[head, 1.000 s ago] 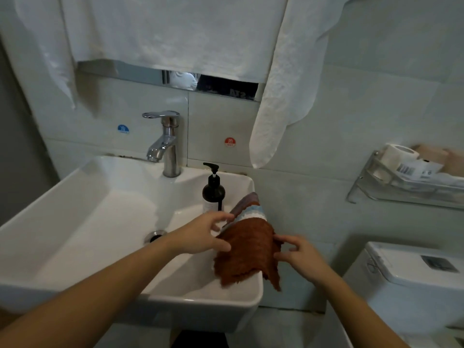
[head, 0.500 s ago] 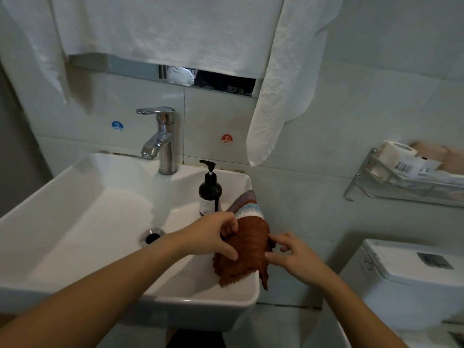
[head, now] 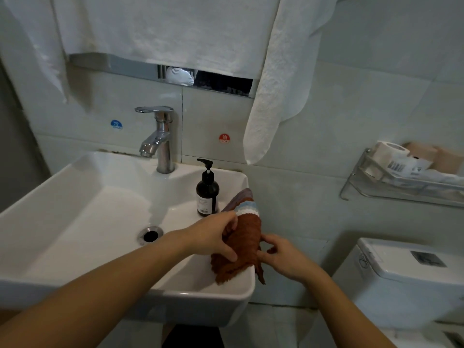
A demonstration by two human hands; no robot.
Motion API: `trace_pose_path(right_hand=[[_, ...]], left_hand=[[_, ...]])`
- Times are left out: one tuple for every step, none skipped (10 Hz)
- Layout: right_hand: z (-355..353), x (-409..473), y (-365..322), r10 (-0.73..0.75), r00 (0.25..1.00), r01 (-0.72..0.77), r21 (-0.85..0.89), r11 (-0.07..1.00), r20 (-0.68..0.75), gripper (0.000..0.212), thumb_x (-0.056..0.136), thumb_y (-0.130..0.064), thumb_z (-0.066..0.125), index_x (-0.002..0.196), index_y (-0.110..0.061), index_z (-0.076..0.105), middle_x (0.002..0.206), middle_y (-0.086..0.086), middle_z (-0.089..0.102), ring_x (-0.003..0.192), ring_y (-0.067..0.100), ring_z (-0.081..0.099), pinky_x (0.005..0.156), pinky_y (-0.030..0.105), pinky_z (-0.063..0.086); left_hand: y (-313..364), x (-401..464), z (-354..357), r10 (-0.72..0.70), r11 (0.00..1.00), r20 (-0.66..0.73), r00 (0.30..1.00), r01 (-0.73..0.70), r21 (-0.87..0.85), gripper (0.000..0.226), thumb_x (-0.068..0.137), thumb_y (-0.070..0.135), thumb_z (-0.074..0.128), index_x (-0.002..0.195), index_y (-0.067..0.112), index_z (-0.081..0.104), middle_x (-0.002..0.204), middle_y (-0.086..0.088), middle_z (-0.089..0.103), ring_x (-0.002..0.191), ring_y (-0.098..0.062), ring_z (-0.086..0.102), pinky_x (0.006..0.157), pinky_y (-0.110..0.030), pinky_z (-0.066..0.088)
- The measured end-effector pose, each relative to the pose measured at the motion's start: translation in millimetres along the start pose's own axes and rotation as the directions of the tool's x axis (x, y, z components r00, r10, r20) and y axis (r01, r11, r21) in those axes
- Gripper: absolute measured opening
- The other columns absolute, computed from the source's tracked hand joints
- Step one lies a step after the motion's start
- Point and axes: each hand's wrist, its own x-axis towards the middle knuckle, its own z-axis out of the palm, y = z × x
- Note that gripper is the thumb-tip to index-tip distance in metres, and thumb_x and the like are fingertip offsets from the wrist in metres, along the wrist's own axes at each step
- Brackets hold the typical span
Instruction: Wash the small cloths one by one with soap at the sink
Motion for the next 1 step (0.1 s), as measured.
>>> trace_pose_path(right_hand=[[-19.4, 1.1, -9.1, 0.025, 0.999, -0.019, -0.165, 0.986, 0.033, 0.035, 0.089, -0.035, 0.068, 0.123, -0.026, 0.065, 0.117, -0.009, 0.067, 0.094, 0.002, 0.062, 0.095, 0.030, 0.049]], left_hand=[[0.2, -5.9, -15.4, -0.031, 0.999, 0.023, 0.999, 0.031, 0.011, 0.048, 0.071, 0.035, 0.085, 0.106, 0.032, 0.053, 0.108, 0.011, 0.057, 0.101, -0.013, 0.057, 0.086, -0.029, 0.054]])
